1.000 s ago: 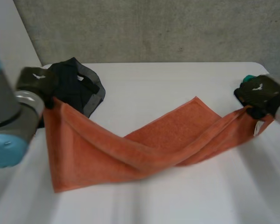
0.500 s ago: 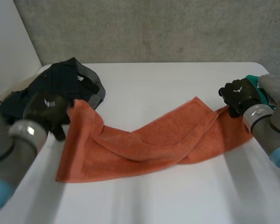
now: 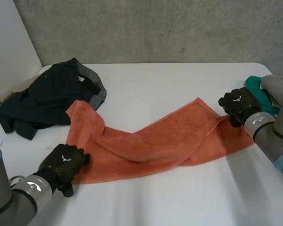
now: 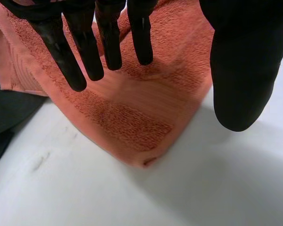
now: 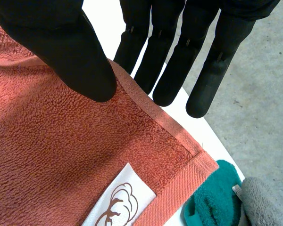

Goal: Fold the laundry.

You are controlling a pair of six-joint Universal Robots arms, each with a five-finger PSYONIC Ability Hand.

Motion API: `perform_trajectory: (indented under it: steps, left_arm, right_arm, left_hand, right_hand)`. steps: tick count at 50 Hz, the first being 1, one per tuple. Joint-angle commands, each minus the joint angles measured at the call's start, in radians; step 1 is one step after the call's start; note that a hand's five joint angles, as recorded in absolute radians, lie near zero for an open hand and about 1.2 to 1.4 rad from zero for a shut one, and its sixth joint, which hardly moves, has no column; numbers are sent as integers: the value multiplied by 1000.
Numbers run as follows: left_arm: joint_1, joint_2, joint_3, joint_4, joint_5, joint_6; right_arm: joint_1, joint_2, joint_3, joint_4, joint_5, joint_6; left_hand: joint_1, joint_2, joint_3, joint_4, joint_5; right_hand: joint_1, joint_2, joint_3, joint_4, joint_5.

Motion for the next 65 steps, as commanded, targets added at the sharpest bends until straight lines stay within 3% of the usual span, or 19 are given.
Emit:
perform_trajectory:
  steps: [1, 8, 34, 48, 51, 54, 62, 65]
  left_arm:
    - [-24, -71, 13, 99, -7, 1]
    - [-41, -128, 25, 191, -7, 16]
    - [-27, -213, 84, 354, -7, 62]
    - [-27, -250, 153, 349, -7, 67]
    - [-30, -247, 167, 342, -2, 67]
    - [-33, -241, 177, 322, 1, 62]
    - [-35, -204, 182, 210, 7, 44]
    - [-35, -120, 162, 153, 13, 42]
  right_arm:
    - [1, -2, 13, -1, -11, -8]
    - [6, -3, 22, 1, -16, -18]
    - [22, -2, 40, 1, -25, -32]
    - [22, 0, 42, 1, -27, -39]
    - [22, -2, 42, -1, -27, -41]
    - [21, -6, 40, 1, -27, -36]
    - [15, -25, 34, 20, -24, -38]
    - [4, -60, 23, 60, -19, -41]
  left_hand:
    - [137, 137, 135, 136, 133]
    - [181, 181, 179, 180, 177]
    - [686, 686, 684, 685, 682]
    - [513, 513, 511, 512, 509]
    - [630, 630, 628, 629, 626]
    - [976, 976, 973, 975, 971]
    - [977, 977, 974, 975, 972]
    - [977, 977, 974, 975, 972]
  right_hand:
    - [278, 222, 208, 198, 235]
    - [278, 222, 208, 198, 235]
    - [278, 222, 208, 198, 235]
    - [278, 222, 208, 198, 235]
    - [278, 222, 208, 198, 235]
    - [278, 222, 208, 198, 235]
    - [278, 222, 208, 198, 235]
    - [278, 222, 208, 198, 235]
